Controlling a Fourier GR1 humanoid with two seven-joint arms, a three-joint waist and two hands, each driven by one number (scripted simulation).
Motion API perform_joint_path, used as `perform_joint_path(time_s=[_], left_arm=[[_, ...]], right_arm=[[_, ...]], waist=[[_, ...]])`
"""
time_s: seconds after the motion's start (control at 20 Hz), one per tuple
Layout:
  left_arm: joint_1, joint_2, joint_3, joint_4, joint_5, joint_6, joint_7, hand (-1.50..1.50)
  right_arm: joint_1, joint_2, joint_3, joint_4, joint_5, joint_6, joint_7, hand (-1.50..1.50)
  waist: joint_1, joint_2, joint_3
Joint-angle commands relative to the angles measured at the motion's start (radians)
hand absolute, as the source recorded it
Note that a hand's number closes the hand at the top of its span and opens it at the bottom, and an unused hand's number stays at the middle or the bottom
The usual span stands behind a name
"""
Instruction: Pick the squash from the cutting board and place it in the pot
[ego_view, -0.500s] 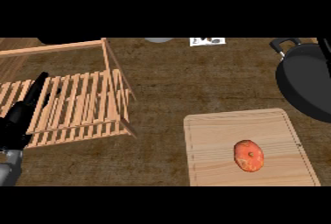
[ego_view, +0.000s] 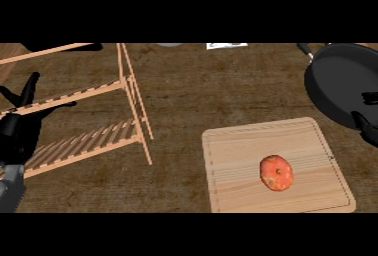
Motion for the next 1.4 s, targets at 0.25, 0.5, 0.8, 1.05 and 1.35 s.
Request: perform_joint_path(time_s=[0.25,0.5,0.8,1.05,1.35], left_arm=[[-0.057,-0.062,0.001,-0.031,0.052,0.092,0.130,0.00],[-0.085,-0.100,-0.012,0.037,0.035,0.100,0.108,0.00],[-0.191,-0.103,-0.023,0.085,0.006,0.076,0.167,0.00],[-0.277,-0.134,-0.029,0.149,-0.024,0.083,0.179,0.00],[-0.272,-0.153,-0.019,0.199,-0.029,0.063,0.155,0.00]], right_arm=[[0.231,0.143,-0.031,-0.001,0.081,-0.101,-0.362,-1.50],[0.354,0.051,0.042,-0.205,0.138,-0.056,-0.178,-1.50],[0.382,-0.137,0.138,-0.273,0.245,0.064,0.065,-1.50],[0.346,-0.233,0.220,-0.356,0.321,0.139,0.281,-1.50],[0.338,-0.215,0.323,-0.484,0.341,0.183,0.520,-1.50]], waist=[[0.018,-0.015,-0.002],[0.015,-0.019,-0.007],[0.051,-0.021,-0.012],[0.069,-0.015,-0.011],[0.067,-0.018,-0.009]])
